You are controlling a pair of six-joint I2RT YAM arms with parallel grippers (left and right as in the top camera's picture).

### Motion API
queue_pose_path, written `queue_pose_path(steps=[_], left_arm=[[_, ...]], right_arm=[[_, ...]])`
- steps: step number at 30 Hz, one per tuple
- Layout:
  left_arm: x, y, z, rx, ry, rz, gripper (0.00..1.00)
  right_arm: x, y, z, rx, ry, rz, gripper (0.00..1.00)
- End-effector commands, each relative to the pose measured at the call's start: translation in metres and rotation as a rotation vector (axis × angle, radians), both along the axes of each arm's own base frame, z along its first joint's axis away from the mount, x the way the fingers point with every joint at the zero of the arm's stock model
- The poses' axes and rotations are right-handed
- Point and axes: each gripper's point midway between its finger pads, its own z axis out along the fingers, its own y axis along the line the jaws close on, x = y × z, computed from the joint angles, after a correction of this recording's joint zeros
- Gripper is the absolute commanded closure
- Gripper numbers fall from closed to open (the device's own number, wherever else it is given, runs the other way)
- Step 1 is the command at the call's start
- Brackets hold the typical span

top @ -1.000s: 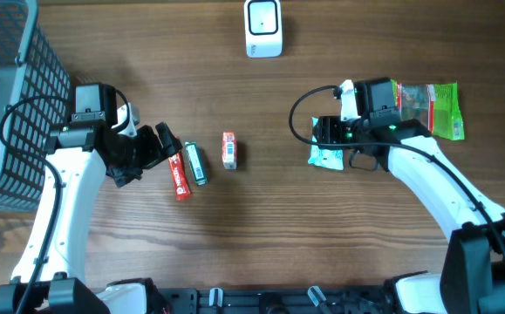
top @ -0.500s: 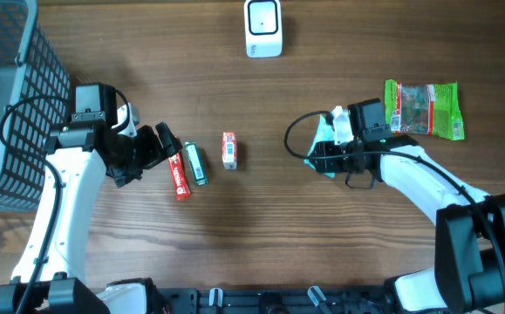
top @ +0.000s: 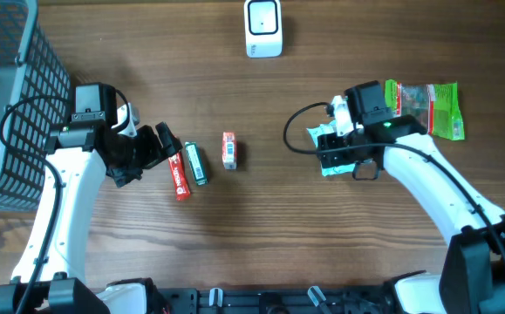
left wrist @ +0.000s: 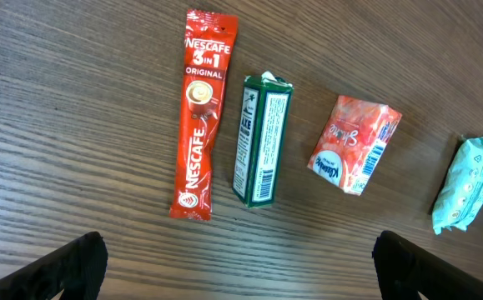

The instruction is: Scan the item barcode

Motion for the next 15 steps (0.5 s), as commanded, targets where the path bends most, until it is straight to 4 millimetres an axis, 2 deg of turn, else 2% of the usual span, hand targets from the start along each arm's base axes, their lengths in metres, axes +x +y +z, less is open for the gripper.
queue_pose_path(steps=[1,2,3,4,7,8,10,11,15], left_arm=[[-0.001,-0.002,0.002,-0.007,-0.007,-0.006,0.00],[-0.001,-0.002,0.002,-0.007,-0.007,-0.006,0.00],[-0.001,-0.002,0.002,-0.007,-0.007,-0.006,0.00],[-0.001,-0.002,0.002,-0.007,-0.007,-0.006,0.00],[-0.001,-0.002,0.002,-0.007,-0.007,-0.006,0.00],[-0.001,-0.002,0.002,-0.007,-0.007,-0.006,0.00],[-0.001,-0.002,0.002,-0.007,-0.008,-0.006,0.00],[-0.001,-0.002,0.002,-0.007,-0.007,-0.006,0.00],[-0.001,-0.002,0.002,-0.007,-0.007,-0.006,0.00]], right_arm=[[0.010,-0.011,0.013,-0.226,-0.119,-0.089,0.28],[0.011,-0.011,0.015,-0.287,-0.154,-0.099,0.25],[0.011,-0.012,0.016,-0.334,-0.187,-0.115,0.15],[0.011,-0.010,0.016,-0.367,-0.215,-0.110,0.00],[0.012,0.009,0.009,-0.298,-0.238,-0.080,0.00],[0.009,0.011,0.006,-0.291,-0.226,-0.074,0.07],[0.009,0.010,0.005,-0.289,-0.220,-0.087,0.44],[0.009,0.010,0.005,-0.282,-0.222,-0.102,0.47],[0.015,0.009,0.001,-0.300,-0.236,-0.110,0.48]])
